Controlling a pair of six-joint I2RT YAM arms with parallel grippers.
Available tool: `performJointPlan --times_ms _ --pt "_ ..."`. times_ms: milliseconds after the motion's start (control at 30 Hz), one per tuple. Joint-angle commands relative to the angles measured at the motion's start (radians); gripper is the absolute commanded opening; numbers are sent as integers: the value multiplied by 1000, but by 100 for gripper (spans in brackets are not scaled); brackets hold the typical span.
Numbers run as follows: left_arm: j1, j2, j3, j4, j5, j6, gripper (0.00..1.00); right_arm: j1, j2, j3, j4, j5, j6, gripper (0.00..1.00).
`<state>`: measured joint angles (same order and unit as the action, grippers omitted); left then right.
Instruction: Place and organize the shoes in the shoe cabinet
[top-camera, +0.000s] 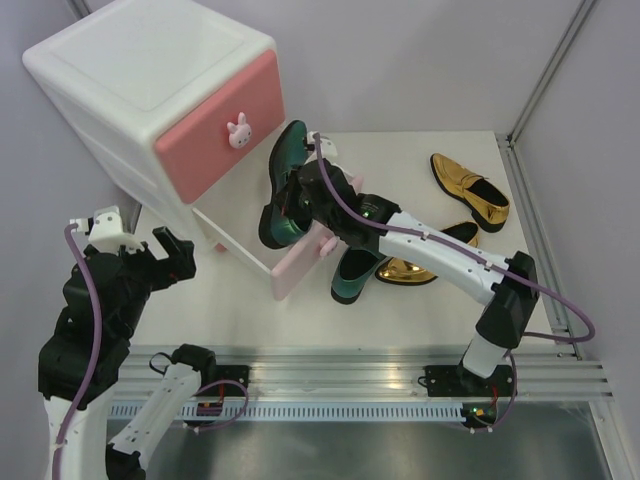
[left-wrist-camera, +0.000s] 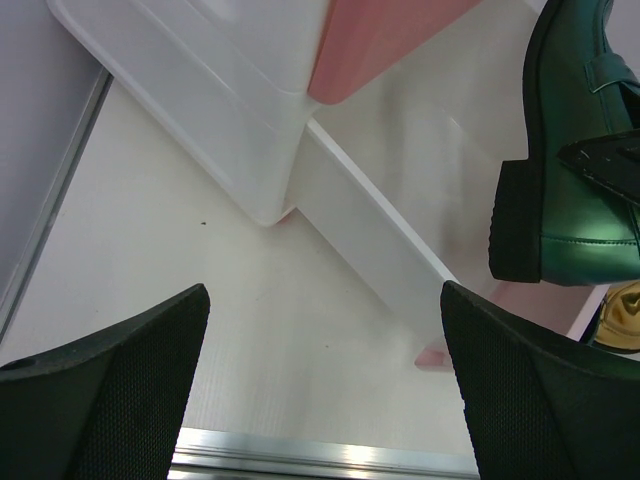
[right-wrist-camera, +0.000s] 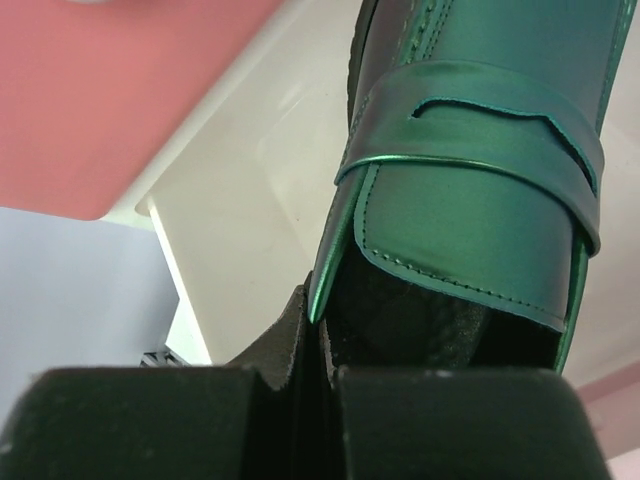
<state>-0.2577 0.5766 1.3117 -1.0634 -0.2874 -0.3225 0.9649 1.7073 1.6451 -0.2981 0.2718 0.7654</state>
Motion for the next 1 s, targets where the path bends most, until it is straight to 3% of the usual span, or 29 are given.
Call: performJointPlan --times_ms 0,467,733,967 --pt "-3 -4 14 8 -15 33 100 11 4 91 -42 14 -49 0" --pt "-3 -9 -6 10 -15 28 100 -8 242 438 -305 -65 -258 0" --pt "-3 -6 -2 3 -30 36 100 -25 279 449 -319 -72 -275 0" --pt "-5 -4 -6 3 -33 31 100 -14 267 410 -338 -203 -252 1"
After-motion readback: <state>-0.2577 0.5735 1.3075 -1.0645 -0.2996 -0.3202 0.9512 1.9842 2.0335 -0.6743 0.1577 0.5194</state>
